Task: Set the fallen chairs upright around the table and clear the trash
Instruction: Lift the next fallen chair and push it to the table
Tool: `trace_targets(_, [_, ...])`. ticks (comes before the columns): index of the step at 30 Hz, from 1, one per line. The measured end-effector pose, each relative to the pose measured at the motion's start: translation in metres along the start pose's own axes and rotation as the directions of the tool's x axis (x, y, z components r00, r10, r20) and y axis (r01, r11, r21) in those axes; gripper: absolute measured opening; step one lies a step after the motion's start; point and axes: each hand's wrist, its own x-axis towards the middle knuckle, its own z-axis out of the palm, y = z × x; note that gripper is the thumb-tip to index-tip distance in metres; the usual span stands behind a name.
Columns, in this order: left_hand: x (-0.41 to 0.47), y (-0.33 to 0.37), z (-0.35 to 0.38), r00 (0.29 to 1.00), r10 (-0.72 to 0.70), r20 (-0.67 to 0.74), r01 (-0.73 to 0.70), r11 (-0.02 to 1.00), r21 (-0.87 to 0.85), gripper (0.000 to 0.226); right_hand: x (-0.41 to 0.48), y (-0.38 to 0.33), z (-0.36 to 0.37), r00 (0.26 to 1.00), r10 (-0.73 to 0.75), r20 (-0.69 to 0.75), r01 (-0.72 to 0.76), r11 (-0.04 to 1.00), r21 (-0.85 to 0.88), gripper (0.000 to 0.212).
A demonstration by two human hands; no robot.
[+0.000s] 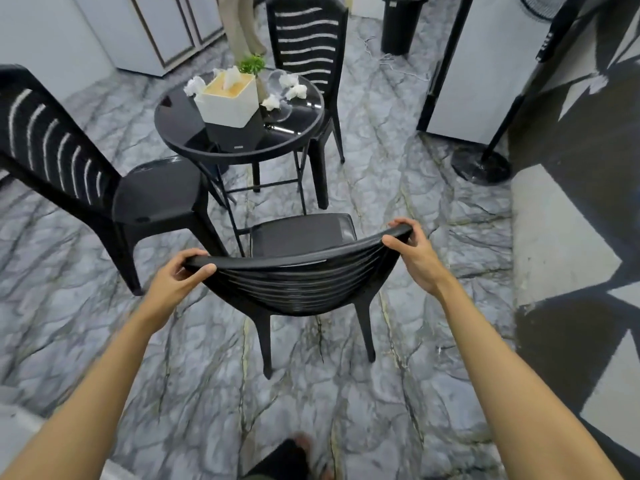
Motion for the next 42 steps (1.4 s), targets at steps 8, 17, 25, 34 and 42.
trace_targets(8, [0.009, -0.002, 0.032, 1.0, 0.012, -0.027, -0.015, 0.994, -0.111, 0.021, 0.015, 0.005, -0.035, 0.999, 0.021, -0.024, -0.021, 1.0, -0.015, 0.088])
trace_targets(17, [0.025, 0.011, 0.031, 0.997, -0.073, 0.023, 0.076, 0.985, -0.157, 0.019, 0.034, -0.003, -0.033, 0.999, 0.044, 0.025, -0.042, 0.997, -0.065, 0.079])
trace_targets(25, [0.046, 0.038, 0.057, 0.99, -0.126, -0.062, 0.1, 0.941, -0.324, 0.023, 0.092, -0.034, -0.053, 0.991, 0.036, 0.125, -0.026, 0.996, -0.084, 0.091])
trace_targets(34, [0.053, 0.045, 0.127, 0.953, -0.146, -0.266, 0.019, 0.903, -0.43, 0.02, 0.168, -0.072, -0.097, 0.963, 0.041, 0.268, 0.03, 0.966, -0.256, 0.109])
trace_targets(42, [0.072, 0.061, 0.173, 0.916, -0.148, -0.373, -0.033, 0.898, -0.439, 0.036, 0.217, -0.102, -0.113, 0.955, 0.053, 0.292, 0.003, 0.982, -0.187, 0.137])
